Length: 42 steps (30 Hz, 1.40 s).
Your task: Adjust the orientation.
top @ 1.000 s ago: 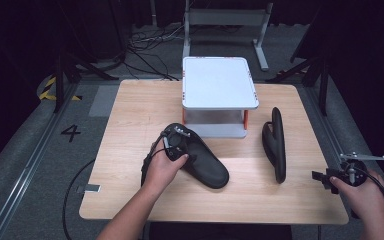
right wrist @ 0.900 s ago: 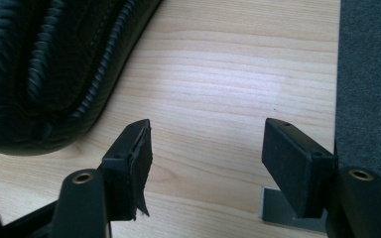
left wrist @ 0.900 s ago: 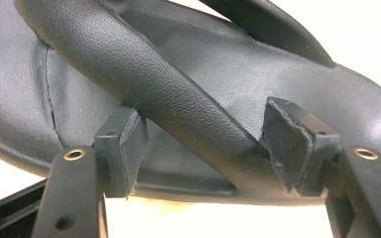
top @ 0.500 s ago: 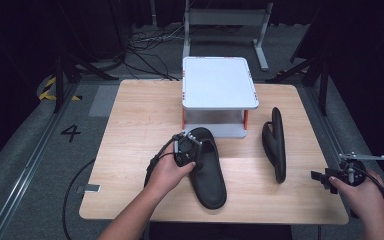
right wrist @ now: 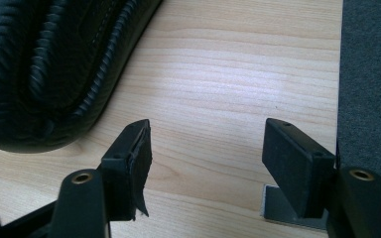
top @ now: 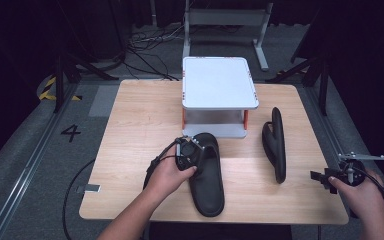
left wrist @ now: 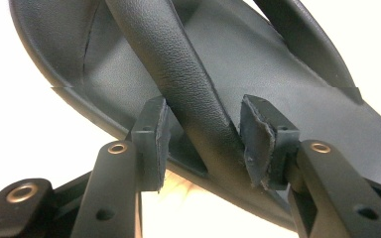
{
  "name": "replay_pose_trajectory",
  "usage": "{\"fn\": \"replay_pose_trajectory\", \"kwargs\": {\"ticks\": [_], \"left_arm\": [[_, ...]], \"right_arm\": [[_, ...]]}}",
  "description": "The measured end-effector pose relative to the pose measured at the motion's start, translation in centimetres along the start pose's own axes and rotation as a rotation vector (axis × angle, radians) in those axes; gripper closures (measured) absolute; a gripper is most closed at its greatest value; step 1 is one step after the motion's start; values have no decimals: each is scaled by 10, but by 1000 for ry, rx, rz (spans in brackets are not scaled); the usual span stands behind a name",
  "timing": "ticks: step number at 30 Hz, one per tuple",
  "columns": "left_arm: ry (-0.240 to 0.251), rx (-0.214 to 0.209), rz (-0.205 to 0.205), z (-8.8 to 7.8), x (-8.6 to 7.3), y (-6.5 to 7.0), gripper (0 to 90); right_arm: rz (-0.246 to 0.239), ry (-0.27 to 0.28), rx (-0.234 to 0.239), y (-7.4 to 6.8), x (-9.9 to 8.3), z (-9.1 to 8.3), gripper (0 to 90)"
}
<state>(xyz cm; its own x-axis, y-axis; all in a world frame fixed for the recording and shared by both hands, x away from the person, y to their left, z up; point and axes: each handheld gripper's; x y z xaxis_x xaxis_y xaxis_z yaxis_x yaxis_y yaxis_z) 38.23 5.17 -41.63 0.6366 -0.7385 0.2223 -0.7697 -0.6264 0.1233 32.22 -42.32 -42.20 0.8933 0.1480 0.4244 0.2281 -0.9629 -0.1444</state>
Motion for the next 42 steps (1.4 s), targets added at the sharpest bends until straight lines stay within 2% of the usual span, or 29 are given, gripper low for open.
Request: {"fn": "replay_pose_trajectory", "kwargs": {"ticks": [6,9,12,16,18,19,20,21,24,28,31,32,35,36,39,42], "left_arm": [[9,-29,23,2,3,-5,556],[14,-17,48,3,6,-2,558],[16,-2,43,3,5,0,555],[6,-7,43,2,3,1,547],[7,-9,46,2,2,1,513],[21,-5,42,1,1,2,467],[46,25,45,-2,0,3,376],[62,38,44,-4,0,3,320],[101,32,32,-15,-4,-1,298],[122,46,31,-25,-9,-8,291],[144,65,4,-43,-23,-24,277],[144,65,4,-43,-23,-24,273],[141,89,2,-55,-39,-39,272],[141,89,2,-55,-39,-39,270],[130,88,-15,-61,-53,-53,267],[121,110,-43,-61,-64,-65,256]], "right_arm": [[-5,-2,3,-1,2,2,370],[-10,-5,4,-3,3,3,370],[-15,-7,4,-4,3,4,369],[-10,-8,2,-3,3,4,369],[-8,-9,2,-3,3,3,369],[-11,-7,2,-3,4,3,369],[-12,-4,3,-3,4,3,369],[-15,-1,1,-3,4,3,369],[-13,1,2,-3,4,2,368],[-16,-2,2,-4,5,3,369],[-28,13,0,-6,7,2,376],[-28,13,0,-6,7,2,376],[-37,46,-1,-9,12,0,383],[-37,46,-1,-9,12,0,383],[-50,51,3,-14,16,1,383],[-67,54,8,-17,22,1,383]]}}
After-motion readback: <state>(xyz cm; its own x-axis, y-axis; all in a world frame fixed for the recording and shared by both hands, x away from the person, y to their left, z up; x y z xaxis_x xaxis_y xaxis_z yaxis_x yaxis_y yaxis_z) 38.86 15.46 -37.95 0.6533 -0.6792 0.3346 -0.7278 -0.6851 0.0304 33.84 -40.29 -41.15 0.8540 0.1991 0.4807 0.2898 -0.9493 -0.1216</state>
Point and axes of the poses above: each handheld gripper's, and its own axes: z roughly forward along the jaws, x roughly out of its top, y roughly to its right, and after that the axes turned 12 degrees about -y, right-handed
